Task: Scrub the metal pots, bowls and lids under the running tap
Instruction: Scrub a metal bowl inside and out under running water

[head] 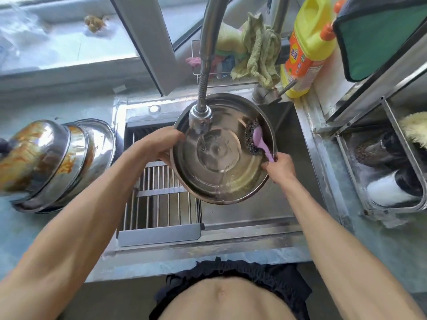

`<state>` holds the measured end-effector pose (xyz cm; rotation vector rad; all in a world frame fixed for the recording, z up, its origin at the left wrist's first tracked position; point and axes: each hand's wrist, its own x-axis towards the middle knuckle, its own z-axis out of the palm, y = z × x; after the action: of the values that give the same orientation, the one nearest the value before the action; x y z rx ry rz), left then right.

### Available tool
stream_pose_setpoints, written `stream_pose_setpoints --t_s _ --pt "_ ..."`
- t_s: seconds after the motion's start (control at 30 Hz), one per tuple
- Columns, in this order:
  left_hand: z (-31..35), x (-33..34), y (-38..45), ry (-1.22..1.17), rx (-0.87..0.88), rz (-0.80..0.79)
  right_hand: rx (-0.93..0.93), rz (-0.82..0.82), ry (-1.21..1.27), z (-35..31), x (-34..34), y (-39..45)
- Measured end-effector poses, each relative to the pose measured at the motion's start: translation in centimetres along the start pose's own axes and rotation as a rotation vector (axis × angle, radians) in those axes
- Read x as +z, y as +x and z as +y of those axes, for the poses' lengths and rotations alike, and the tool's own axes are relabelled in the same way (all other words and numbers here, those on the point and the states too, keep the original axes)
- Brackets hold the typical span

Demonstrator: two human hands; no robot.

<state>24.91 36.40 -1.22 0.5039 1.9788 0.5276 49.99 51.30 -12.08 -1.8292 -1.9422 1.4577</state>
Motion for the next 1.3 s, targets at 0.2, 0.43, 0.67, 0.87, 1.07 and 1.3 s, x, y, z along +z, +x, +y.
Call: stream_pose_setpoints --t_s 0.2,0.43,0.67,0.87,1.07,1.3 --pt "-1.6 3.5 -1.6 -0.182 0.129 0.108 -0.304 0.065 -0.723 -1.8 -0.8 -2.0" --pt "-6.1 8.0 2.0 -0.452 0.092 0.391 -0.283 -0.298 -0.775 -2.8 2.8 -4.8" --pt "-5.1 9.7 -0.5 -0.604 0.177 0.460 -0.157 -0.617 -0.071 -5.5 4.9 -7.1" --pt "-5.4 8.5 -0.8 -0.603 0.152 0.459 -0.346 -0.378 -0.658 -3.9 3.7 -6.0" --pt "-5.6 8.6 -0.5 -0.568 0.067 0.362 -0.388 -0.085 -1.127 -4.3 1.9 -3.9" --pt "-4.8 9.8 -0.8 -0.628 0.027 0.409 -0.214 -0.497 -0.813 -5.7 3.9 -6.4"
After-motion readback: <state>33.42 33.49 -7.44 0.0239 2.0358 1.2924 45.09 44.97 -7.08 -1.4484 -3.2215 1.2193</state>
